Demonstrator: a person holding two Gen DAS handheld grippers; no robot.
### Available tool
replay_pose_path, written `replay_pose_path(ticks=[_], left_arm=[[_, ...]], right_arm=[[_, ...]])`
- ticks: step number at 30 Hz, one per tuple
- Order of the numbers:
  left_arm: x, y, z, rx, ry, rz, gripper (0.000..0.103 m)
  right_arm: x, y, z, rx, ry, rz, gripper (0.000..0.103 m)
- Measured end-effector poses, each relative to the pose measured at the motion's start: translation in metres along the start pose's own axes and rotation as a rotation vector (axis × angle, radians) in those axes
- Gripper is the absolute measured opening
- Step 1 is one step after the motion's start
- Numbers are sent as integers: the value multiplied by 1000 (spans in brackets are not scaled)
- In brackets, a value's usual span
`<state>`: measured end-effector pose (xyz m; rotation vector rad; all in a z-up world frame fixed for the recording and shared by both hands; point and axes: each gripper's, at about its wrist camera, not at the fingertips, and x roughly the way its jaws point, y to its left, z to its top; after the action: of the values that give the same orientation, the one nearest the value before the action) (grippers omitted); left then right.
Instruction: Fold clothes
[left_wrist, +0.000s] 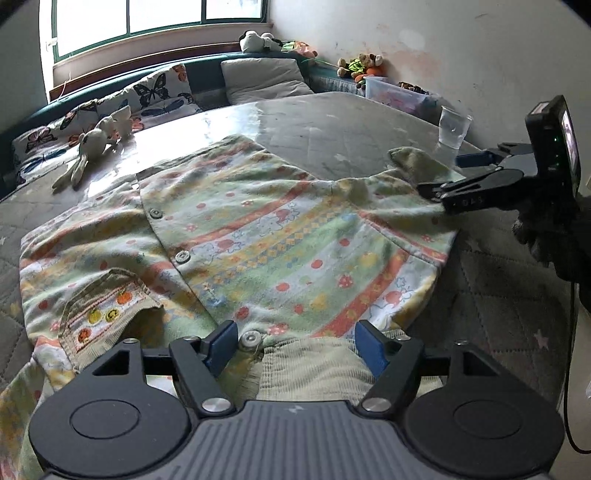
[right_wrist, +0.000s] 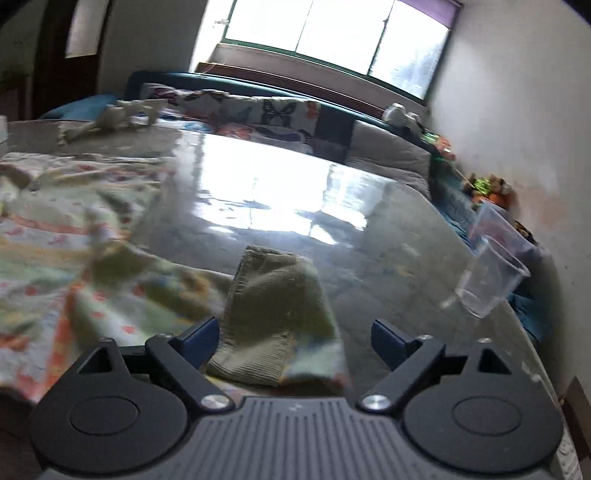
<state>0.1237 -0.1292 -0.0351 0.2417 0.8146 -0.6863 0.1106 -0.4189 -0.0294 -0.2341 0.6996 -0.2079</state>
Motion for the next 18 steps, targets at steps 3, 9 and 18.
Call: replay_pose_path(ticks=[3, 9, 18], left_arm=[[0, 1, -1, -5, -3, 0, 74], [-1, 0, -3, -16, -6, 1, 76], [-10, 0, -7, -51, -15, -2, 79]], right_arm=[[10, -24, -1, 36, 22, -100, 91], [10, -59, -1, 128, 14, -233, 91], [1, -20, 10, 160, -47, 103, 91]])
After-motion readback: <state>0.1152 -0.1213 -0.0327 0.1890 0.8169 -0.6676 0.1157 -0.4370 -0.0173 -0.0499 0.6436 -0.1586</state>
